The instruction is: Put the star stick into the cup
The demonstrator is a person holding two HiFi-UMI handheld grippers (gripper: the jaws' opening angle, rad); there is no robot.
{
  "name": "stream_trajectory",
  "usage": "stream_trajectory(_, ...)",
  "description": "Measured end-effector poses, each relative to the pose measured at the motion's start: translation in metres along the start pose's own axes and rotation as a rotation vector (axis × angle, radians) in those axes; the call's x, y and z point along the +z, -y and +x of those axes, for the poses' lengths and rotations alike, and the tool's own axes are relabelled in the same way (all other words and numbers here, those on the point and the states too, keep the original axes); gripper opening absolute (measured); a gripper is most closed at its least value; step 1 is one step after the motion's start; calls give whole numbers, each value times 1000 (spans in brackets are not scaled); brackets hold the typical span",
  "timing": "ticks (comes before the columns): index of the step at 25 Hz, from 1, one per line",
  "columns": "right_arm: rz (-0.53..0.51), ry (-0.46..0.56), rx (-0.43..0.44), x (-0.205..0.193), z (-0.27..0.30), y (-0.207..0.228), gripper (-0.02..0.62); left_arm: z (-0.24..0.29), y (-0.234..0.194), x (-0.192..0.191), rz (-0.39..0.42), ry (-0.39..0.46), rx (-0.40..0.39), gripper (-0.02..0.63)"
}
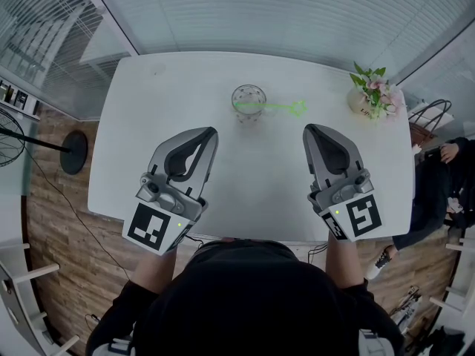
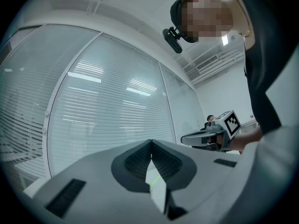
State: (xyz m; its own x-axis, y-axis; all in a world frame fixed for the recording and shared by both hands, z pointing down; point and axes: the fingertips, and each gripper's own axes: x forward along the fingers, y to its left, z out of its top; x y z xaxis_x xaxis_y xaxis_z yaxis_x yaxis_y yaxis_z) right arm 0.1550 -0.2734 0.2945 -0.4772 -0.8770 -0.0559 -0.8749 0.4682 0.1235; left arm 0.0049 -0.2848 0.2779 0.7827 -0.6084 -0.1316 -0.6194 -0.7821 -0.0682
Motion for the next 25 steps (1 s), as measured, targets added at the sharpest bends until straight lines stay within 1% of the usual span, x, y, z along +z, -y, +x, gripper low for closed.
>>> stream_trajectory(13,19,-2,-16,4,-2,5,5,0,0,2,6,-1,-4,14)
stream_trajectory(25,16,-6,-18,5,-3,5,5,1,1,2,7,3,-5,14)
